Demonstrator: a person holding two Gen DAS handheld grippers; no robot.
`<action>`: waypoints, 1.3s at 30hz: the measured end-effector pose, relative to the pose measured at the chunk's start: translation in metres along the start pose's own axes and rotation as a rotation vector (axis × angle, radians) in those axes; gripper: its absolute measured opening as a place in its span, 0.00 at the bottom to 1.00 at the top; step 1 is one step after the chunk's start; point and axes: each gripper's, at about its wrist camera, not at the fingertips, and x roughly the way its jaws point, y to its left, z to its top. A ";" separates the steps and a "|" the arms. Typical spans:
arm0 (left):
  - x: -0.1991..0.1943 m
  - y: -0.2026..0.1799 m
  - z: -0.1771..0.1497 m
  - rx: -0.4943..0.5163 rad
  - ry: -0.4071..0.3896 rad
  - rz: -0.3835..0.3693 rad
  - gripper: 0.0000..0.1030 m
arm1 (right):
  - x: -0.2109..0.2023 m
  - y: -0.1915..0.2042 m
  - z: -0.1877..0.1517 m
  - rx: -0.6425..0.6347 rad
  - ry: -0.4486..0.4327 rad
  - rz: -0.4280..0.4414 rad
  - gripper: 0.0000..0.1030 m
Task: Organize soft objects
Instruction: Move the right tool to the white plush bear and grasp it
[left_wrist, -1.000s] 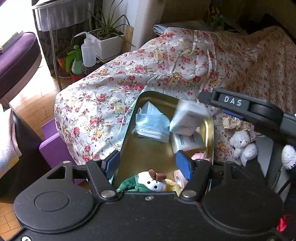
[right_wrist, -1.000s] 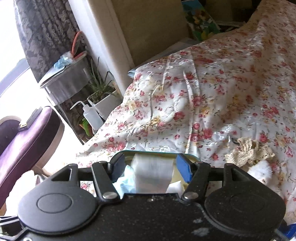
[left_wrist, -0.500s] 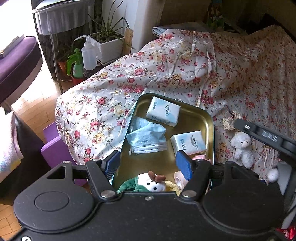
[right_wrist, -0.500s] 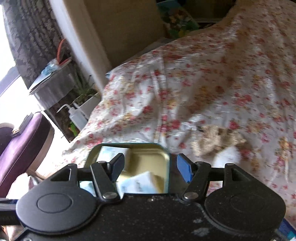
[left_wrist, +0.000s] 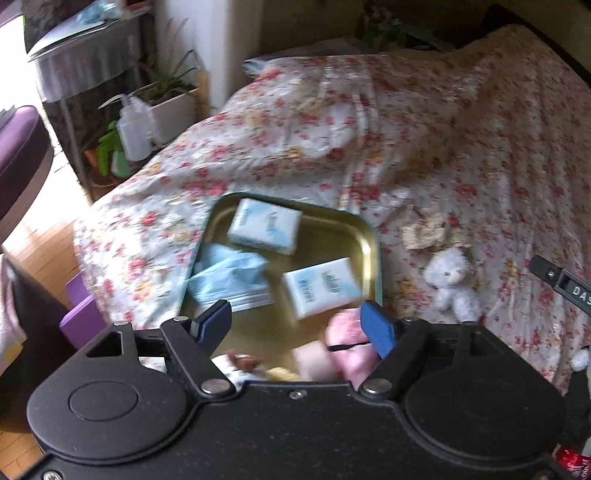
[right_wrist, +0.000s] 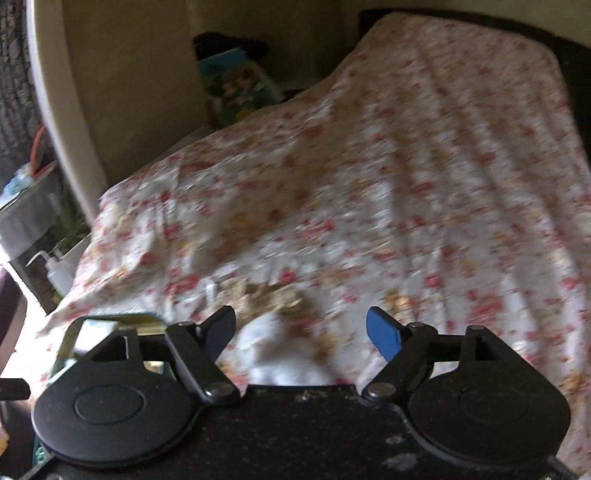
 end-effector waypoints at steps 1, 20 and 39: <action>0.001 -0.006 0.000 0.010 -0.004 -0.011 0.73 | 0.000 -0.004 0.000 0.005 -0.009 -0.009 0.84; 0.012 -0.066 0.001 0.138 -0.114 0.008 0.88 | 0.034 -0.014 -0.019 0.073 0.077 -0.079 1.00; 0.023 -0.014 0.008 0.031 -0.029 0.054 0.88 | 0.137 0.055 -0.035 -0.187 0.320 -0.011 0.82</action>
